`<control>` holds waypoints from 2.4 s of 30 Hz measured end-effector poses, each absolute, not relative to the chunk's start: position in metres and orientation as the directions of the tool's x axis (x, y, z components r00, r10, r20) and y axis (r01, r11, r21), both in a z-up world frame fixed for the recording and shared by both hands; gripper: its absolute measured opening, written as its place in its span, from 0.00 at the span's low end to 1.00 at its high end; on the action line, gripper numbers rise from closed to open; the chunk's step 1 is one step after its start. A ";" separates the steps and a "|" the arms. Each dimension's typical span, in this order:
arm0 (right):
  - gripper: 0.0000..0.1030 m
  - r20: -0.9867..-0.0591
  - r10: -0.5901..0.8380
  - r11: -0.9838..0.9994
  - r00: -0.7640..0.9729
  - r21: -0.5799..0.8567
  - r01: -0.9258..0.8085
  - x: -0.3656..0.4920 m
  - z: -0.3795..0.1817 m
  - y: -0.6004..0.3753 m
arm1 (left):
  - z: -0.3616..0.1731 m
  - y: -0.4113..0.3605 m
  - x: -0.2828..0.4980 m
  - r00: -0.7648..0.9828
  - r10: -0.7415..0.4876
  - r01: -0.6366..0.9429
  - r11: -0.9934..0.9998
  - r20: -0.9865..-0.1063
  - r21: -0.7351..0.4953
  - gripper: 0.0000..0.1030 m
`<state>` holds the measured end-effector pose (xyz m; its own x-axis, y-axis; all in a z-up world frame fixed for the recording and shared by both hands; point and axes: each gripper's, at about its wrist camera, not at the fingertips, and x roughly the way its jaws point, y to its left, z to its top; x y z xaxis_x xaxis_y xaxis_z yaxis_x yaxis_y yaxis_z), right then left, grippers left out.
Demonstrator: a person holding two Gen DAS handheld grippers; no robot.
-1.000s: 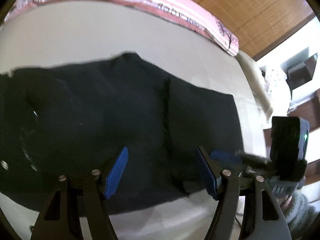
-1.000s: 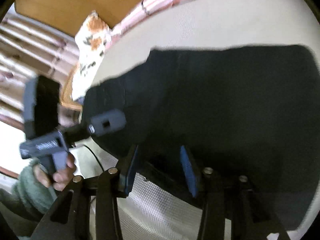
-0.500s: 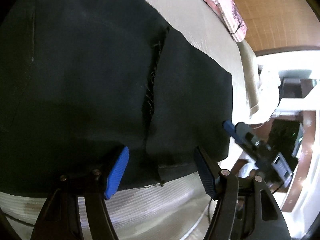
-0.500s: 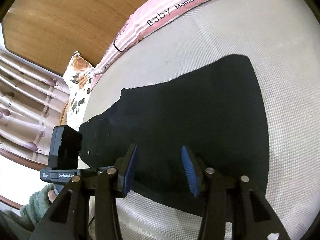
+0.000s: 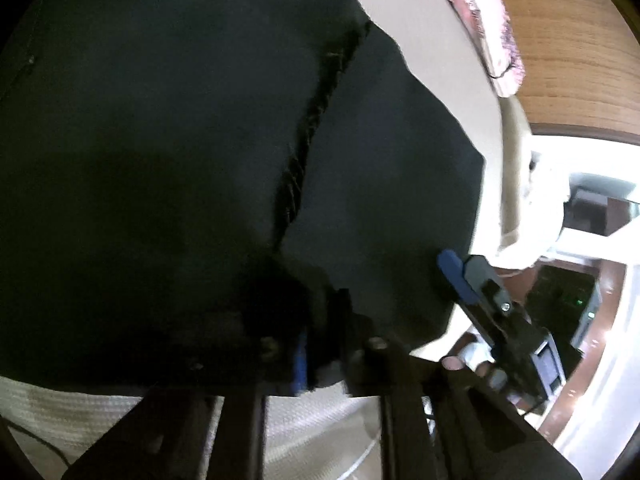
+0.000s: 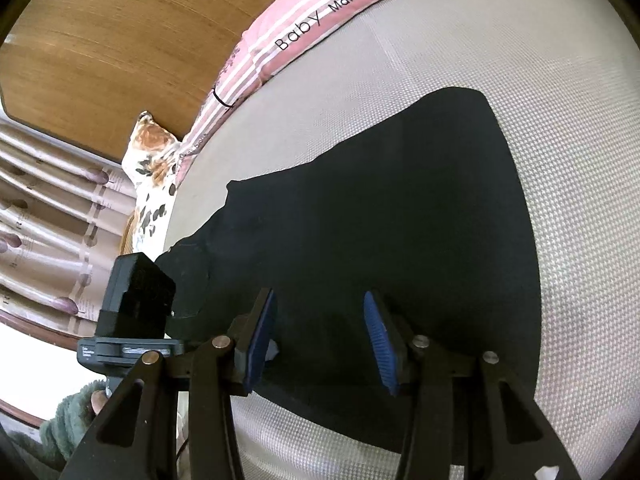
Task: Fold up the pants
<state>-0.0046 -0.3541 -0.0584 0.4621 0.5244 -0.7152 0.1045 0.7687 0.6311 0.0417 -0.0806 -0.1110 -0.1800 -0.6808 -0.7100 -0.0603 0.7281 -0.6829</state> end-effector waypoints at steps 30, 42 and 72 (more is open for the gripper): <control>0.30 -0.856 0.113 0.961 0.504 0.224 0.164 0.077 -0.041 -0.374 | -0.046 -0.110 0.051 0.314 -0.433 0.453 0.850 -0.845 -0.268 0.31; 0.29 -0.867 0.078 0.979 0.491 0.160 0.127 0.069 -0.042 -0.368 | -0.076 -0.141 0.063 0.306 -0.357 0.495 0.852 -0.883 -0.173 0.32; 0.49 -0.920 0.016 0.999 0.391 0.031 0.032 -0.035 -0.053 -0.294 | -0.047 -0.042 0.020 0.353 -0.430 0.366 0.881 -0.831 -0.301 0.56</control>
